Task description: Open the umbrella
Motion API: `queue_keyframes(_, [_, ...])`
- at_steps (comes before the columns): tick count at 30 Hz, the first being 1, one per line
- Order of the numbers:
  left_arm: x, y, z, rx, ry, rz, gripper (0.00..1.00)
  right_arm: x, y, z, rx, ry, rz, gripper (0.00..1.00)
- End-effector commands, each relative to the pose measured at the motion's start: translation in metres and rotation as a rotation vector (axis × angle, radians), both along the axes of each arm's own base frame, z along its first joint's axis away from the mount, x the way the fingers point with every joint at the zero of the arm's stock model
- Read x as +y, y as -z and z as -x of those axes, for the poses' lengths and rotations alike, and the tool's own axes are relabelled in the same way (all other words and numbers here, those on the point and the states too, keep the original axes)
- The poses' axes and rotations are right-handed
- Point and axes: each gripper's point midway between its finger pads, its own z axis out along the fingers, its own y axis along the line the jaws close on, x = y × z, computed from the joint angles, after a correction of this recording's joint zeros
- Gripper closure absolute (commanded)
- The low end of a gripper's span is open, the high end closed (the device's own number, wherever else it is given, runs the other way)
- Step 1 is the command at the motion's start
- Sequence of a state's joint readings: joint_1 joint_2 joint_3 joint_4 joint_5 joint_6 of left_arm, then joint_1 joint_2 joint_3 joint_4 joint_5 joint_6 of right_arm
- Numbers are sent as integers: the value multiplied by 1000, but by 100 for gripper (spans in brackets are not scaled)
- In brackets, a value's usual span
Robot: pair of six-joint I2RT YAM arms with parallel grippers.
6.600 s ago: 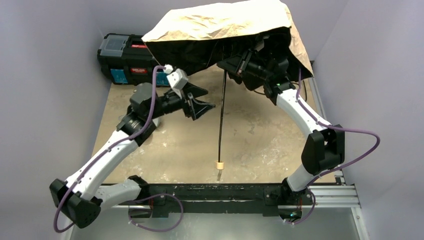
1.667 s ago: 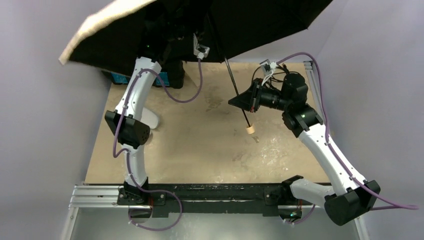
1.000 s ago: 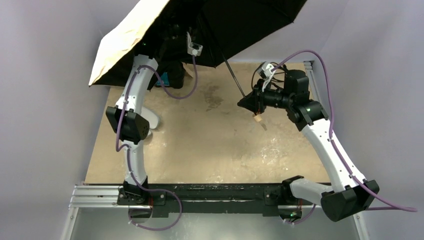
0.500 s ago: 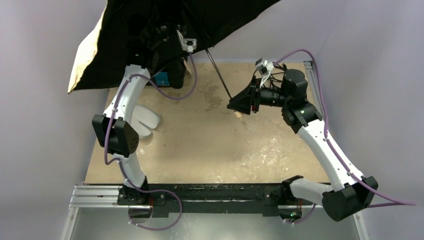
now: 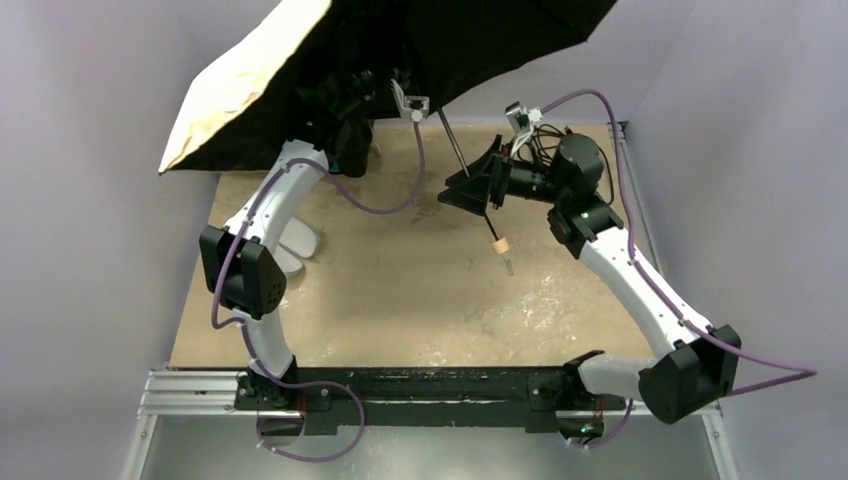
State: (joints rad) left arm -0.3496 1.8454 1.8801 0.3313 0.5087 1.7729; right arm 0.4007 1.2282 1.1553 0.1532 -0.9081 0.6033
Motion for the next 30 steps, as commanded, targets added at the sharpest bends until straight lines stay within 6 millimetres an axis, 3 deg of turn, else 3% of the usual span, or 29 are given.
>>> queue_keyframes(1, [8,-43,34,-131,1,50,100,5,-27,-15,-51,44,-53,37])
queue_keyframes(2, [6,-42,35,-129,8,51,100,7,-27,-17,-53,38,-50,48])
queue_keyframes(3, [2,-41,37,-127,15,51,100,8,-27,-17,-62,22,-46,70])
queue_keyframes(5, [-2,-40,40,-118,31,63,100,9,-26,-16,-64,8,-37,99])
queue_keyframes(9, [-13,-29,48,-106,68,57,100,6,-30,-3,-76,-22,-54,100])
queue_keyframes(14, [-26,3,62,-65,134,-8,83,6,-38,7,-74,-51,-88,100])
queue_keyframes(24, [-39,35,75,-15,179,-81,74,4,-49,8,-86,-43,-127,100])
queue_keyframes(30, [-41,42,86,-1,205,-93,72,0,-53,10,-94,-24,-148,100])
